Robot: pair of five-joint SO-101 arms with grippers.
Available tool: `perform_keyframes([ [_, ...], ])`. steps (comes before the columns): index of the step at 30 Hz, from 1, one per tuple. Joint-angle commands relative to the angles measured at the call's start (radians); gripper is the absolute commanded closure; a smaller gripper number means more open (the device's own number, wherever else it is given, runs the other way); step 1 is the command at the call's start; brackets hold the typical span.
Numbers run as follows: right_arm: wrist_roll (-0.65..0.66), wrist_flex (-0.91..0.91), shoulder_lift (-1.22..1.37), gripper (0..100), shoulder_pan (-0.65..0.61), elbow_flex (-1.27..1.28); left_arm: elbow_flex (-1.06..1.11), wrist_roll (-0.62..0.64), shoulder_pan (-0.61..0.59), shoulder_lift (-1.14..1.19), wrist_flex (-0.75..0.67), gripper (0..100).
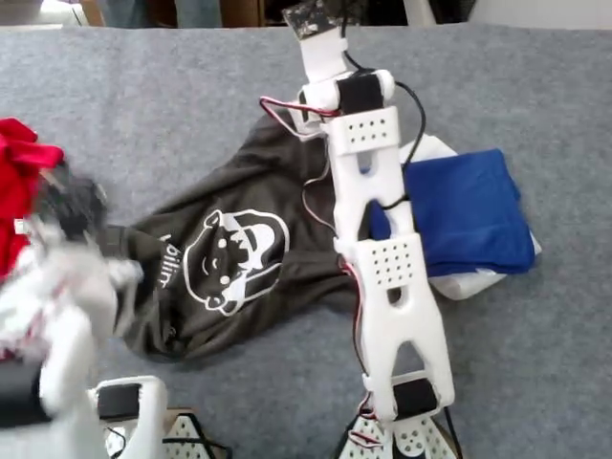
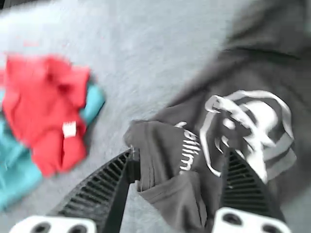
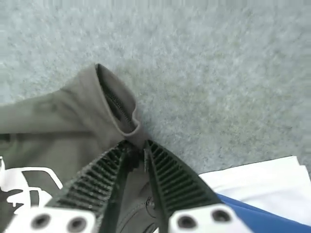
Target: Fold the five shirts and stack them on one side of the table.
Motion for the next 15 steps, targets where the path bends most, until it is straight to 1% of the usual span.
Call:
perform_keyframes([
  [1,-0.002,0.006,-0.087,98.4,0.008,-0.038,0.051,0.155,-0.127,0.198,-0.186,73],
  [4,-0.002,0.006,-0.082,98.4,0.003,-0.030,0.058,0.284,-0.151,0.377,-0.265,73],
  [7,-0.003,0.005,-0.064,98.4,0.005,-0.039,0.054,0.334,-0.147,0.555,-0.334,73],
  [11,-0.002,-0.012,-0.059,98.3,0.041,-0.044,0.051,0.416,-0.150,0.789,-0.500,72],
  [15,0.000,-0.095,-0.156,98.3,0.109,-0.041,-0.025,0.505,-0.147,1.019,-0.566,64],
])
